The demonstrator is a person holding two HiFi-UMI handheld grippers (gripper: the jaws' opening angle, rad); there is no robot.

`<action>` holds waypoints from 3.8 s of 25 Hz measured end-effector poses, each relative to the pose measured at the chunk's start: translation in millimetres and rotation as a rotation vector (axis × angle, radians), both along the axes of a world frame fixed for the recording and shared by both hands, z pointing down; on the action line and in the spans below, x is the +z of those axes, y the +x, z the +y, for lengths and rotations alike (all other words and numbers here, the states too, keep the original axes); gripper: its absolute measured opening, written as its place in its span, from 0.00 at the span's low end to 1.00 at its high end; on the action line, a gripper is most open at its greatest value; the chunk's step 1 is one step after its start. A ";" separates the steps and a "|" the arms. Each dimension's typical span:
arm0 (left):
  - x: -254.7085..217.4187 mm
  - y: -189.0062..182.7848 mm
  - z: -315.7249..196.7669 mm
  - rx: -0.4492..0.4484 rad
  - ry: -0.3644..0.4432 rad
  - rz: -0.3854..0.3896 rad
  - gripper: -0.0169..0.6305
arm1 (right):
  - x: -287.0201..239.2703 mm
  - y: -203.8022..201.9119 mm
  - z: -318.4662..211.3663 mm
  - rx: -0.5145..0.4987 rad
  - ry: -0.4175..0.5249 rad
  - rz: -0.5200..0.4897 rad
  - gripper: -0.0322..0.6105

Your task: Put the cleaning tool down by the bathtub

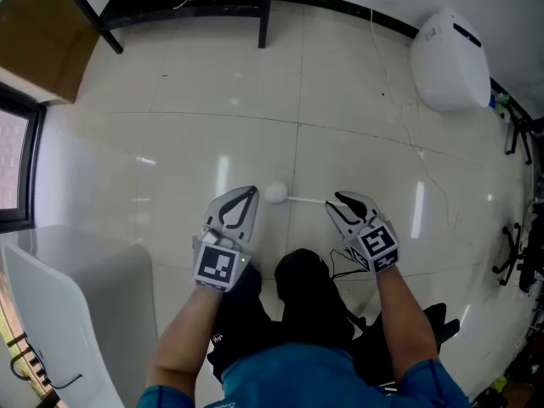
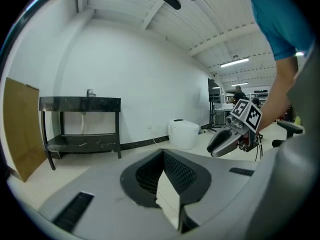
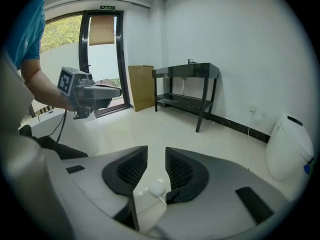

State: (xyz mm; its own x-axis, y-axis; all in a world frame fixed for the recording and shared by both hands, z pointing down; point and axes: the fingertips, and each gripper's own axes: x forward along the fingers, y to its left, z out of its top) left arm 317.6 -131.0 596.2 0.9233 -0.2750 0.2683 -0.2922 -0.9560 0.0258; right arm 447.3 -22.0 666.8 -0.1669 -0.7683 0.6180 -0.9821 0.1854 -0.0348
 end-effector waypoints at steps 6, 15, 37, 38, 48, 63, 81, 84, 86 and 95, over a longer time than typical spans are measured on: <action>123.1 4.7 -15.6 0.010 -0.017 -0.014 0.01 | 149.6 -9.0 1.6 -0.102 -0.123 0.035 0.31; 290.5 6.7 -32.9 0.108 -0.011 -0.104 0.01 | 354.6 -13.8 -7.0 -0.267 -0.259 0.126 0.31; 375.6 42.2 -0.6 0.318 -0.074 -0.145 0.01 | 648.0 11.7 27.3 -0.538 -0.643 0.312 0.31; 376.0 41.3 0.5 0.321 -0.075 -0.147 0.01 | 651.0 10.0 27.8 -0.553 -0.651 0.314 0.31; 380.8 45.2 -1.9 0.314 -0.065 -0.158 0.01 | 653.1 0.3 30.9 -0.549 -0.668 0.332 0.18; 365.1 36.8 -43.2 0.168 -0.022 -0.085 0.01 | 473.4 35.6 -62.3 -0.247 -0.213 0.403 0.18; 14.4 -36.2 -77.8 -0.187 0.022 0.062 0.01 | -52.1 -7.7 -91.8 0.200 0.312 0.130 0.18; -53.9 -62.3 -75.0 -0.219 0.030 0.062 0.01 | -137.4 -16.7 -90.1 0.228 0.384 0.111 0.18; -92.1 -78.7 -70.6 -0.230 0.032 0.063 0.01 | -184.2 -30.0 -89.9 0.260 0.413 0.079 0.18; -269.8 -137.1 -20.8 -0.253 0.061 0.059 0.01 | -366.3 -107.1 -52.1 0.293 0.468 -0.082 0.18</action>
